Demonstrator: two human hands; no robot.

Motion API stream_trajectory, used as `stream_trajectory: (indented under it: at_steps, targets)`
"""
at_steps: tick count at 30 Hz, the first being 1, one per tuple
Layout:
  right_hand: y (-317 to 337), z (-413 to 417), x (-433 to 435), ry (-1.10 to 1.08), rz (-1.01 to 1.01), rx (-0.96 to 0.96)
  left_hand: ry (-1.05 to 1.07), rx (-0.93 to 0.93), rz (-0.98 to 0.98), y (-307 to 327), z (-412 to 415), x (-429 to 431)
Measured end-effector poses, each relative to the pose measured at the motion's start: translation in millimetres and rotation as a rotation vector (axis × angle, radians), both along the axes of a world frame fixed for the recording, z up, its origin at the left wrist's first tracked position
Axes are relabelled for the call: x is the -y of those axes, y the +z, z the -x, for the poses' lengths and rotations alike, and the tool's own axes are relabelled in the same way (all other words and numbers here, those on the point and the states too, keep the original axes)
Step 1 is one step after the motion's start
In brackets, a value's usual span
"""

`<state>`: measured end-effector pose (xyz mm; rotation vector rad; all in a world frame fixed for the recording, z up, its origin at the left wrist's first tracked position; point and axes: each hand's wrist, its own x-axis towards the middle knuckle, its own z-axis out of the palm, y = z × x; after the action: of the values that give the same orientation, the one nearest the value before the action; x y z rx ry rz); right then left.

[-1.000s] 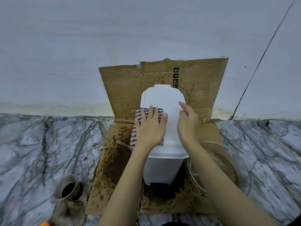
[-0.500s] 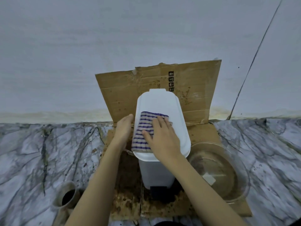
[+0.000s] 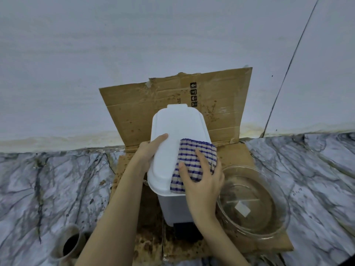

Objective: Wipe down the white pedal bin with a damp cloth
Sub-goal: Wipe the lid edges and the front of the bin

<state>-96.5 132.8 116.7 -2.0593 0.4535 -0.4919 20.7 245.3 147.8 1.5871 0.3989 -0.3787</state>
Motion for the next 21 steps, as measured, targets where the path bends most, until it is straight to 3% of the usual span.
stream_trajectory:
  at_steps: [7,14,18,21]
  targets:
    - [-3,-6,12,0.055,-0.009,0.117,0.089,-0.008,0.053,-4,4,-5]
    - [27,-39,59,0.307,-0.026,0.138,0.435,0.144,0.277,-4,18,7]
    - [42,-64,83,0.529,-0.096,0.040,0.639,0.225,0.235,-1,26,22]
    - [46,-86,87,0.611,-0.127,0.012,0.779,0.175,0.256,0,33,32]
